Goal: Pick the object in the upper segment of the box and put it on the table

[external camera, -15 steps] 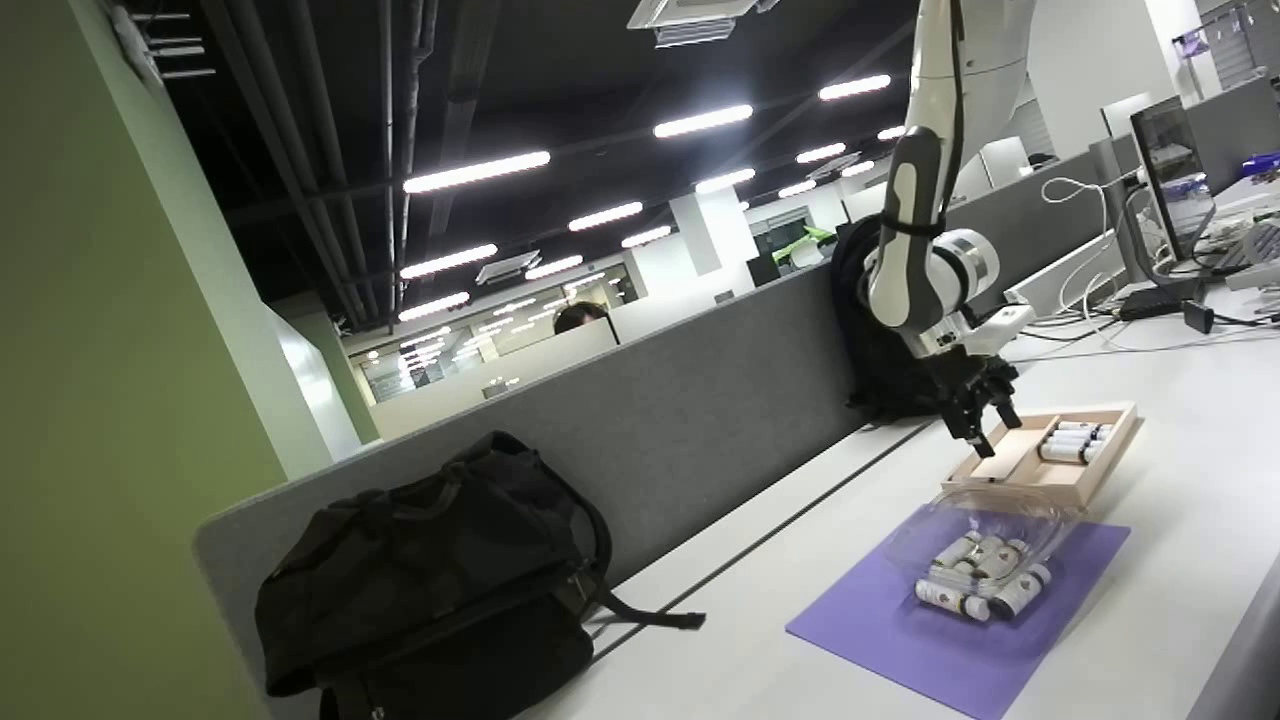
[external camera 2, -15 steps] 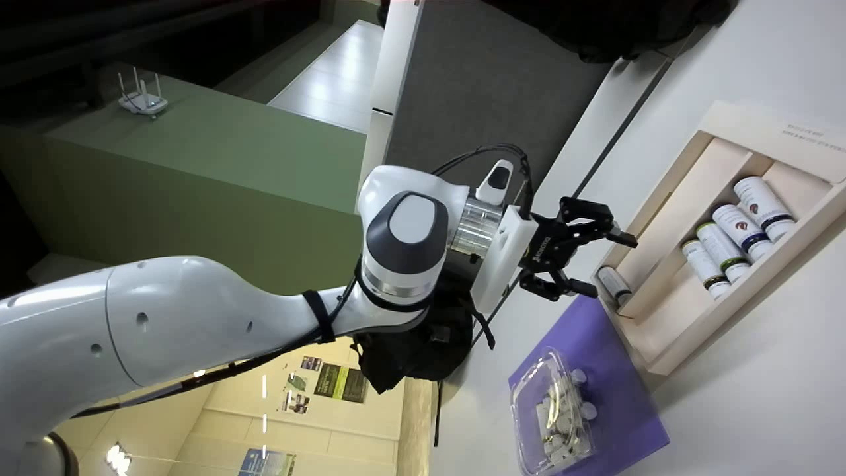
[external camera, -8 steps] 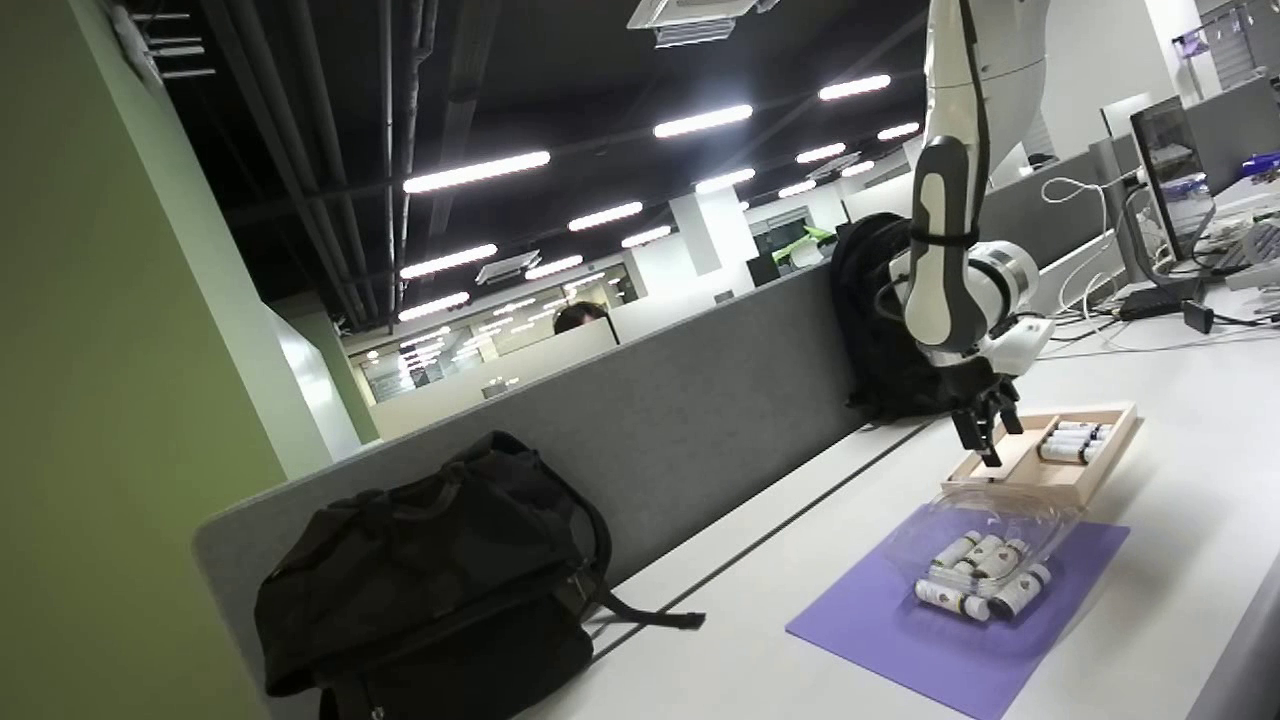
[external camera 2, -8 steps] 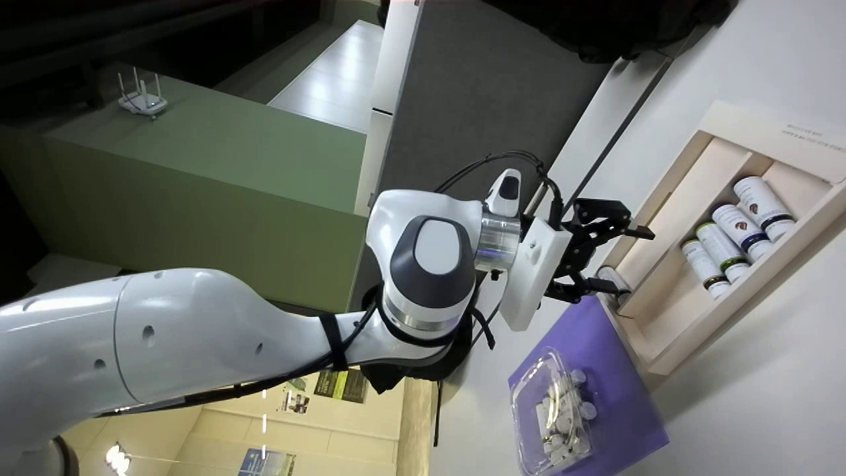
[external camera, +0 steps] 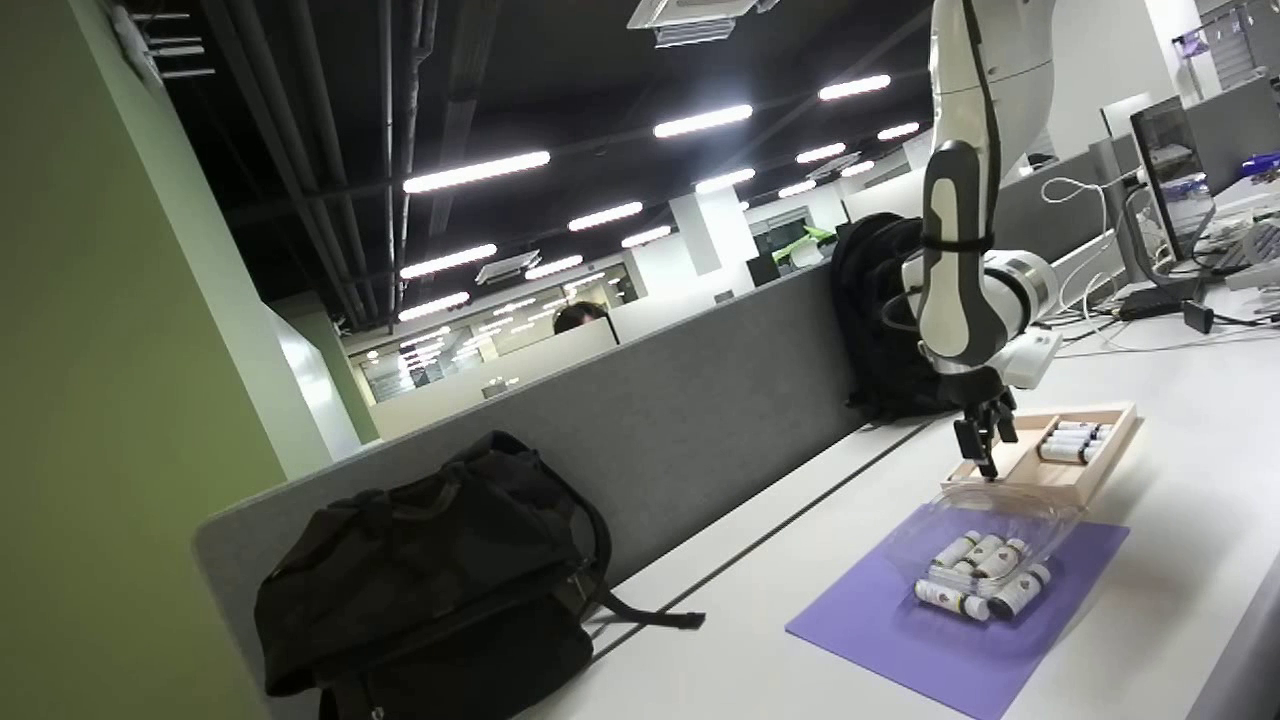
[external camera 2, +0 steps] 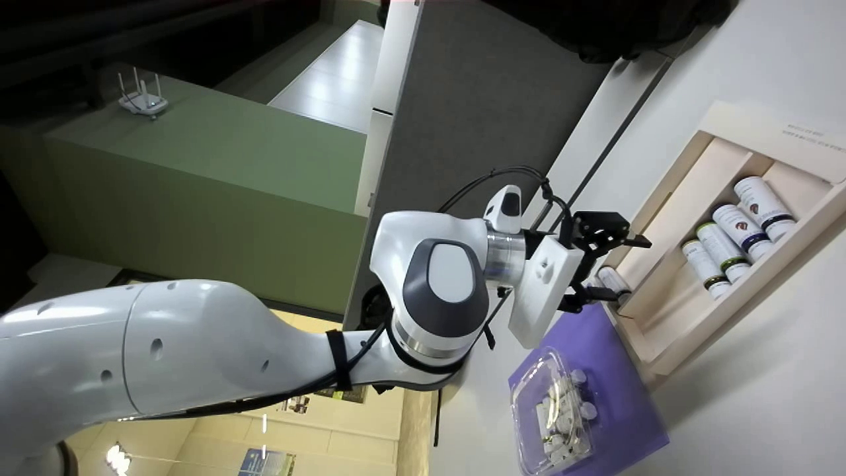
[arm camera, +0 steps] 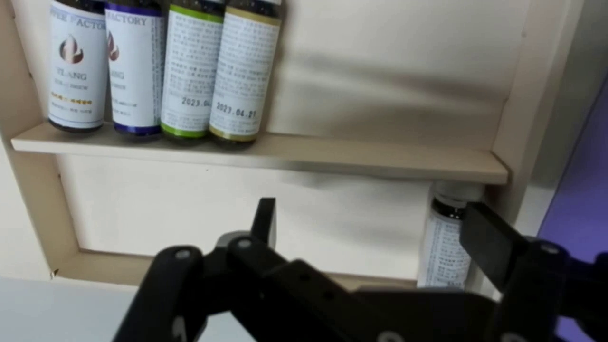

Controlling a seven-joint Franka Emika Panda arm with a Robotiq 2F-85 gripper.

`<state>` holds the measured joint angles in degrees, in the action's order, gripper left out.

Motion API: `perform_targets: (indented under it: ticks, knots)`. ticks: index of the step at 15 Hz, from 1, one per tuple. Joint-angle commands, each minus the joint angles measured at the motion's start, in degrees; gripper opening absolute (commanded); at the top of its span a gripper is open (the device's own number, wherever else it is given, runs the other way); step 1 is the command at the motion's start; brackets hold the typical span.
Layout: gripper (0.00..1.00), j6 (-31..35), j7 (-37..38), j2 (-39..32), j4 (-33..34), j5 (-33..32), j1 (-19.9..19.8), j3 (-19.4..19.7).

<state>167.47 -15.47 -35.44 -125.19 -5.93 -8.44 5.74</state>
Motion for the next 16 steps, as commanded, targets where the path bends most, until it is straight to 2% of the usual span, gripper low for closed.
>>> perform_targets:
  ticks: [1, 6, 14, 15, 16]
  knots:
    - [1.0, 2.52, -0.7, 1.3, -2.71, -0.74, -2.32, -2.02]
    - [1.0, 4.87, -2.11, 0.87, -3.84, -0.58, -4.84, -4.3]
    - [1.0, 6.94, -2.96, -0.08, -4.08, -1.59, -5.29, -3.27]
    - [0.75, 7.21, -3.11, -0.21, -4.01, -1.75, -5.24, -3.06]
    - [0.75, 7.28, -3.26, -0.27, -3.96, -1.83, -5.28, -3.0]
